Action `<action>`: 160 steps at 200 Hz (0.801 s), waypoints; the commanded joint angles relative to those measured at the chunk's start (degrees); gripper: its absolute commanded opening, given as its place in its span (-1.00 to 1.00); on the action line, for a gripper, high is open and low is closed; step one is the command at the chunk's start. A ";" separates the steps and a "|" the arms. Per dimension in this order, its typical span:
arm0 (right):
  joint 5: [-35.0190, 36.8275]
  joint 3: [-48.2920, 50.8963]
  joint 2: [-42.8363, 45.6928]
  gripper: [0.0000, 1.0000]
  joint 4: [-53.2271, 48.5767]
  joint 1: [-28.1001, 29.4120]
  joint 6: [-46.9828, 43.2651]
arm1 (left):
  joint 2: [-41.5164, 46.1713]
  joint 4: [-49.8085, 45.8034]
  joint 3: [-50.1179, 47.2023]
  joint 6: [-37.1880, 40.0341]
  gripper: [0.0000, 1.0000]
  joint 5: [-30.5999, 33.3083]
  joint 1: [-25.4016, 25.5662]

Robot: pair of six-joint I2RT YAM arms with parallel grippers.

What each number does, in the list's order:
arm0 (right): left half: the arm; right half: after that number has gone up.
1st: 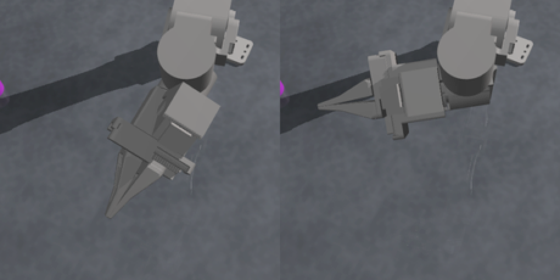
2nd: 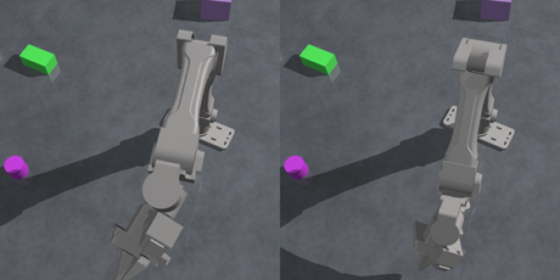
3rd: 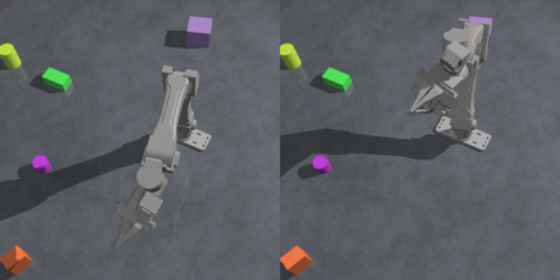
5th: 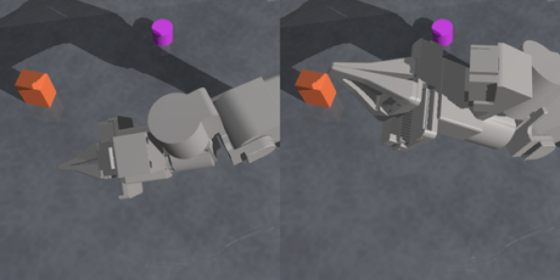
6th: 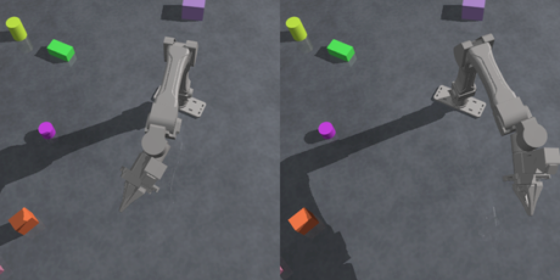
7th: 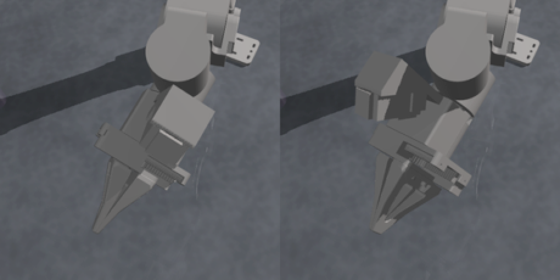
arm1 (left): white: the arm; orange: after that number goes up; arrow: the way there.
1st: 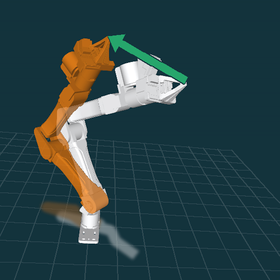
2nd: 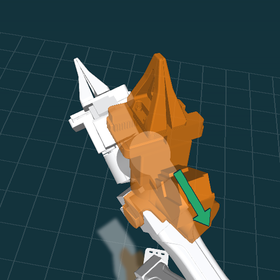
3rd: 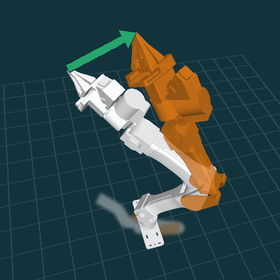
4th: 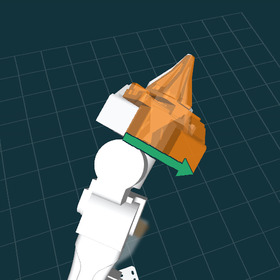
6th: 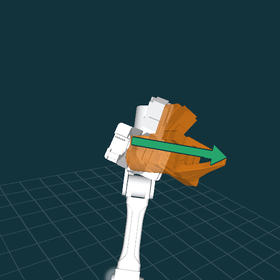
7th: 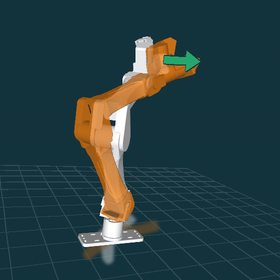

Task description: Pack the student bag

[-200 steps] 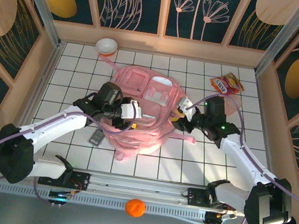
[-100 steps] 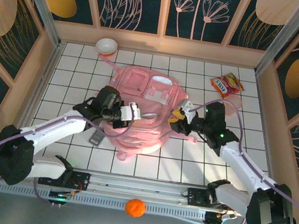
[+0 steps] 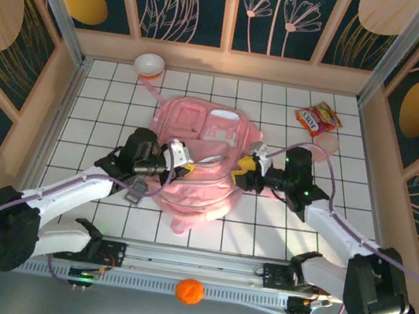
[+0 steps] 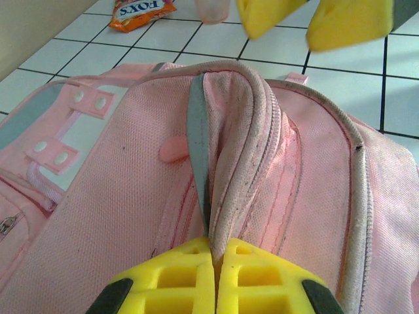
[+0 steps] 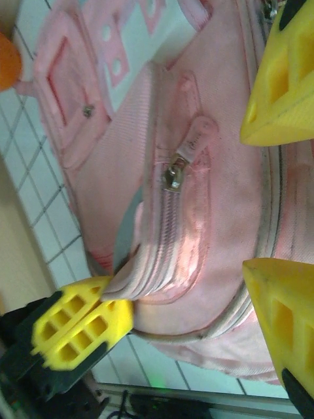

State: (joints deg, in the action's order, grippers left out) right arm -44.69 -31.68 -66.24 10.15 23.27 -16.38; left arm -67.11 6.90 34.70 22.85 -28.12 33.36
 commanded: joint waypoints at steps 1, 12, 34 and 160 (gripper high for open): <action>-2.33 -4.38 -3.04 -0.02 -3.12 1.08 -4.89 | 1.50 5.83 1.63 -0.61 -1.00 -5.21 -0.10; -2.58 -5.66 -4.72 -0.02 -3.68 1.40 -6.20 | 1.37 5.18 1.99 0.05 -1.00 -5.26 -0.07; -4.03 -7.86 -7.46 0.00 -3.84 1.40 -8.04 | 0.99 3.64 2.65 1.29 -1.00 -5.71 -0.05; -10.27 -23.06 -19.30 -0.41 -34.66 0.99 -29.32 | -2.05 0.66 6.87 4.92 -1.00 -3.06 -0.03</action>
State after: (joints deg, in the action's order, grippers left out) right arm -49.87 -53.74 -85.34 -16.36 23.83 -42.94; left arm -69.04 2.33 37.85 26.74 -29.87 33.32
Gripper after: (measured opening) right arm 0.331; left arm 0.044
